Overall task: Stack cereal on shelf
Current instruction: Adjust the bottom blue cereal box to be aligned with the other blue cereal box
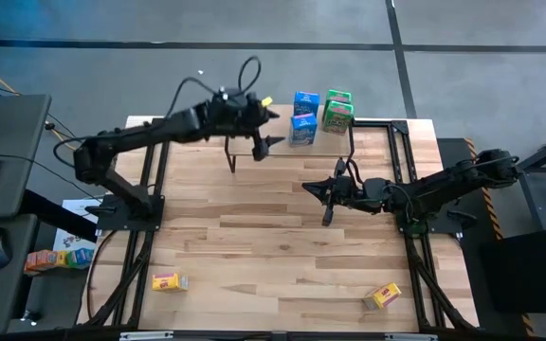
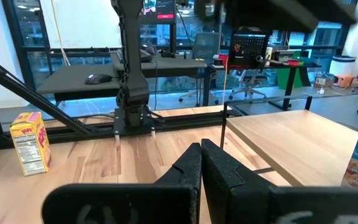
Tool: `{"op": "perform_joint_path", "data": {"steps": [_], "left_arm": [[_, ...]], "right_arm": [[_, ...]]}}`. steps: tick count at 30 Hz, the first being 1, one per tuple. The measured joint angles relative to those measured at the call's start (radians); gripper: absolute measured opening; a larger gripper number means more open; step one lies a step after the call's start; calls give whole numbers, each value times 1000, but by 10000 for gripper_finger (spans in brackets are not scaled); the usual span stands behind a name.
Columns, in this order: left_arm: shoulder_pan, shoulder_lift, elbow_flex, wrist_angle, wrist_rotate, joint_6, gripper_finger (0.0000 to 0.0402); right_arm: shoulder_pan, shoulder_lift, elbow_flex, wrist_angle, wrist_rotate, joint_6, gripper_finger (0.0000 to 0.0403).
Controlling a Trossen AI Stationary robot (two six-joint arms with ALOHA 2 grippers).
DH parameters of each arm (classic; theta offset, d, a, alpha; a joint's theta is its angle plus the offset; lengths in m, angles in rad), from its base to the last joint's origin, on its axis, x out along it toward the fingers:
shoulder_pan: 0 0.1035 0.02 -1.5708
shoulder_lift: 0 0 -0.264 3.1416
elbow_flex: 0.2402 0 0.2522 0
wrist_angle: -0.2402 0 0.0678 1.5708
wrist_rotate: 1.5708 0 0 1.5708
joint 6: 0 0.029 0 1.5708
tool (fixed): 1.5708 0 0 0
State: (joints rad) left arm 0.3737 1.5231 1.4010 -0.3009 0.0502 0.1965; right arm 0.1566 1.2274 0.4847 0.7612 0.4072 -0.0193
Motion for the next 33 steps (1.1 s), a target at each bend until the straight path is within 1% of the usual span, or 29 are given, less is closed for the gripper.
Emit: {"op": "perform_joint_path", "data": {"steps": [4,6,8,11,14,17,21,22,27,30,33], "left_arm": [[0,-13,-269,387,-17,-43,321],[0,3,-352,558,-63,-68,318],[-2,25,-400,651,-104,-77,310],[-2,60,-410,678,-140,-76,281],[-3,86,-409,705,-158,-105,228],[-8,120,-409,712,-171,-114,152],[-15,151,-409,726,-176,-117,30],[-16,158,-409,725,-176,-118,15],[-28,169,-409,743,-209,-124,3],[-34,169,-408,792,-210,-125,1],[-34,169,-390,783,-210,-132,1]], "right_arm": [[0,0,0,0,-1,14,0],[0,0,0,0,-1,13,0],[0,0,0,0,-1,12,0],[0,0,0,-1,-1,12,0],[-2,0,0,-2,-4,-5,0],[-6,0,0,-3,-8,-7,0],[-19,0,0,-4,-41,-4,0],[-21,0,0,-4,-46,-4,0],[-26,0,0,-4,-50,-4,0],[-26,2,0,-3,-50,-4,0],[-26,2,0,-2,-50,-4,0]]}}
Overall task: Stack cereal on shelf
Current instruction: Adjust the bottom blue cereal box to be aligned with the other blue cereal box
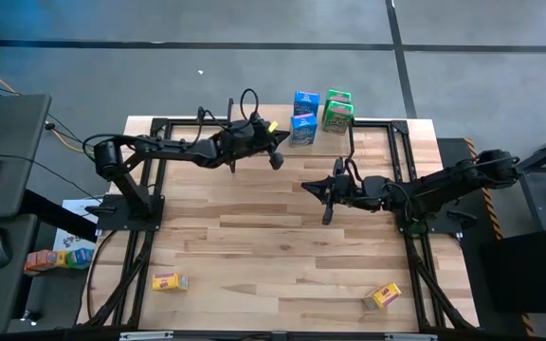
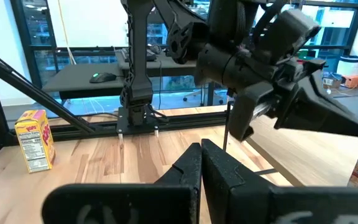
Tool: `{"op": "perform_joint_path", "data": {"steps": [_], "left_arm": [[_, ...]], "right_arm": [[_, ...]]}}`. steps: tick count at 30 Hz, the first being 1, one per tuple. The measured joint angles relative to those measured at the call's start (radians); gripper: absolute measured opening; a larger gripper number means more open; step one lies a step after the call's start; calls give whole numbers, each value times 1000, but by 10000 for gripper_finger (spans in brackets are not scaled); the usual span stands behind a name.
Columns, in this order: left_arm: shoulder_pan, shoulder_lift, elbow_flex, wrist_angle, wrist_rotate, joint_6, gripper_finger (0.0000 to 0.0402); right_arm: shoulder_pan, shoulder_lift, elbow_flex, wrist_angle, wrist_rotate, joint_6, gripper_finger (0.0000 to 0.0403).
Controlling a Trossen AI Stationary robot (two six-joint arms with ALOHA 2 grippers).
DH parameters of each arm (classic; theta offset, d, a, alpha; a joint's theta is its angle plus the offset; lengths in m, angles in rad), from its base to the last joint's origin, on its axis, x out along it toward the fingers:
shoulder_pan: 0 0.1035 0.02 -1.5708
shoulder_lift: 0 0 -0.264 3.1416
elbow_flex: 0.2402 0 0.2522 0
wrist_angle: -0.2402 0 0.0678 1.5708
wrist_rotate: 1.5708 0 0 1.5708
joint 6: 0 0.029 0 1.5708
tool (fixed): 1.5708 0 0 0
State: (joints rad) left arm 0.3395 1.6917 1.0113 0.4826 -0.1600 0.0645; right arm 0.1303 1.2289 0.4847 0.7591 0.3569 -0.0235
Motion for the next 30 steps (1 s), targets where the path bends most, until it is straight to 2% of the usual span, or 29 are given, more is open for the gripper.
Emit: {"op": "perform_joint_path", "data": {"steps": [5,13,23,26,30], "left_arm": [[-2,0,25,-56,1,-12,0],[1,35,26,-41,-5,-27,0],[14,176,177,-82,-14,-11,0],[17,184,193,-108,-19,-9,0],[15,129,192,-206,-19,8,0]], "right_arm": [[0,0,0,1,0,0,0],[0,0,0,3,0,-1,0],[-11,1,0,0,5,-2,0],[-13,1,0,-15,4,5,0],[-13,1,0,-22,2,-3,0]]}}
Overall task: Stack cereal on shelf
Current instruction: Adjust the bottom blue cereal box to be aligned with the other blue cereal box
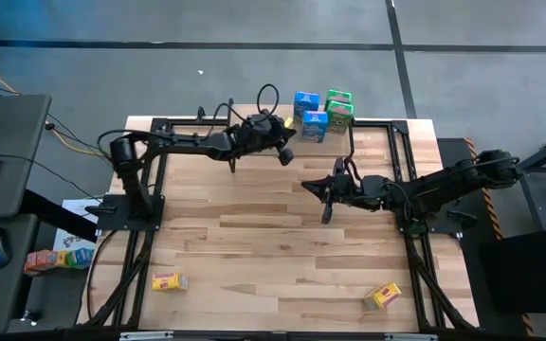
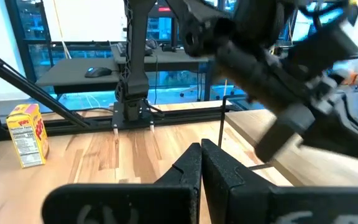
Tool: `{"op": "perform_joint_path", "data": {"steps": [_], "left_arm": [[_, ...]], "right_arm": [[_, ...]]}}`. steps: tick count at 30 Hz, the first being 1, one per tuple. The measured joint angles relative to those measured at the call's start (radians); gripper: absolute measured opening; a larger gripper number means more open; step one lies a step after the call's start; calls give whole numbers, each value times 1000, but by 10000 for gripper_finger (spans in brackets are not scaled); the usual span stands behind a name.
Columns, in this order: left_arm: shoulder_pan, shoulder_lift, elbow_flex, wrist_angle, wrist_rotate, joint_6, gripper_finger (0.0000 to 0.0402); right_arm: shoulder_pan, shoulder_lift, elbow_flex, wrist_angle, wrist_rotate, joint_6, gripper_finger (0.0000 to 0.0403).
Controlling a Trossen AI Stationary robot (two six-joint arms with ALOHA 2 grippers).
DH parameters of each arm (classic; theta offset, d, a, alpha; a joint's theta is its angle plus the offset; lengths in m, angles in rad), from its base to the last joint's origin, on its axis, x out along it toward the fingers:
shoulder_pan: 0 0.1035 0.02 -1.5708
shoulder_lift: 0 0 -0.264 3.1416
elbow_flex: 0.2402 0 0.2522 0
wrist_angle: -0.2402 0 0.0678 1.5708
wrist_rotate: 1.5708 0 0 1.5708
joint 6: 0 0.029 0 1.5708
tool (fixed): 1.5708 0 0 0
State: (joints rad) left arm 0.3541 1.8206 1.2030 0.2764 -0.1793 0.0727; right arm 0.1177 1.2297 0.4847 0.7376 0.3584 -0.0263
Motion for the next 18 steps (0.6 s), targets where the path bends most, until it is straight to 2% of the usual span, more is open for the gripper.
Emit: {"op": "perform_joint_path", "data": {"steps": [2,4,7,10,15,18], "left_arm": [[-4,-45,0,-37,0,20,0],[-9,-101,0,-98,0,29,0],[-18,-199,-28,-137,26,44,0],[-22,-316,-125,-70,84,30,0],[-35,-507,-362,65,147,-29,0],[-59,-604,-471,83,149,-51,0]], "right_arm": [[0,0,0,6,8,-22,0],[0,0,0,22,62,-49,0],[0,-4,0,23,244,-53,0],[2,-7,5,-15,458,-27,0],[27,-7,119,-273,715,8,0],[6,-7,221,-545,749,144,0]]}}
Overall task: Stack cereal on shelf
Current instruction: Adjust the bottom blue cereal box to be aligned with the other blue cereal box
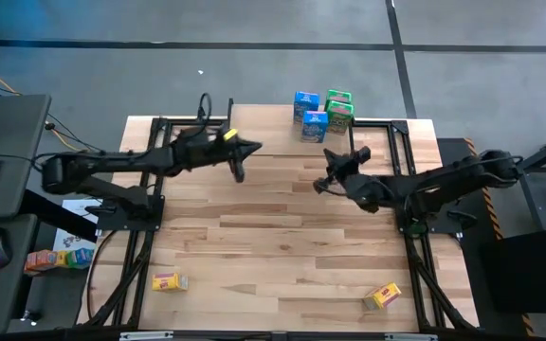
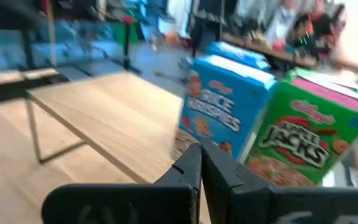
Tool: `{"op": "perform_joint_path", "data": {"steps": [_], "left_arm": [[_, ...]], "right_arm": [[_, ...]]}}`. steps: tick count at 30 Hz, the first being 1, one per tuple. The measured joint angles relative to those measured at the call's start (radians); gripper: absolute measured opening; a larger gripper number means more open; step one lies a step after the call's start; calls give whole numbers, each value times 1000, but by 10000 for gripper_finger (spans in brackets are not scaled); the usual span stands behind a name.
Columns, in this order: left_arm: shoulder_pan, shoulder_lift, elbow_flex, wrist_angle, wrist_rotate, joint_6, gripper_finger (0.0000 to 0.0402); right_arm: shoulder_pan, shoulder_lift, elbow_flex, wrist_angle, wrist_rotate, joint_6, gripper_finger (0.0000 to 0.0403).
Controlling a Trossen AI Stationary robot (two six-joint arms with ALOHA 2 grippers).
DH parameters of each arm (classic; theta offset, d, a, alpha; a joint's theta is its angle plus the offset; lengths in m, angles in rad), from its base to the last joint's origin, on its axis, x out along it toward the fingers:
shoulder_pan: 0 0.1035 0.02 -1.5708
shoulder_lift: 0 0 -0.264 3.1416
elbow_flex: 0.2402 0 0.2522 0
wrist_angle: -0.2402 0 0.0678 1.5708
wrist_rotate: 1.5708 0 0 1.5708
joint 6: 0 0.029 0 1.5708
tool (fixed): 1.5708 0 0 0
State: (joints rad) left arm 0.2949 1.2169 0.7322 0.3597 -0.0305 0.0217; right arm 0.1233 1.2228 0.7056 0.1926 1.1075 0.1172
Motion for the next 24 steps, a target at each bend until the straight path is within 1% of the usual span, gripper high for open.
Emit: {"op": "perform_joint_path", "data": {"steps": [2,4,7,9,11,14,16,24], "left_arm": [[-25,-55,-52,2,1,-19,0],[-58,-108,-93,5,0,-21,0],[-121,-171,-136,4,1,-20,0],[-159,-205,-158,9,1,-13,0],[-188,-231,-177,29,-11,-3,0],[-212,-261,-199,36,-31,-3,0],[-221,-268,-197,35,-35,-2,0],[-249,-266,-197,27,-36,-18,0]], "right_arm": [[-43,7,60,-183,-32,105,0],[-97,20,102,-346,-92,167,0],[-172,30,137,-518,-203,190,0],[-212,29,148,-580,-282,159,0],[-241,28,152,-604,-346,113,0],[-277,27,149,-591,-429,35,0],[-295,28,147,-577,-465,-13,0],[-335,27,147,-434,-472,-187,0]]}}
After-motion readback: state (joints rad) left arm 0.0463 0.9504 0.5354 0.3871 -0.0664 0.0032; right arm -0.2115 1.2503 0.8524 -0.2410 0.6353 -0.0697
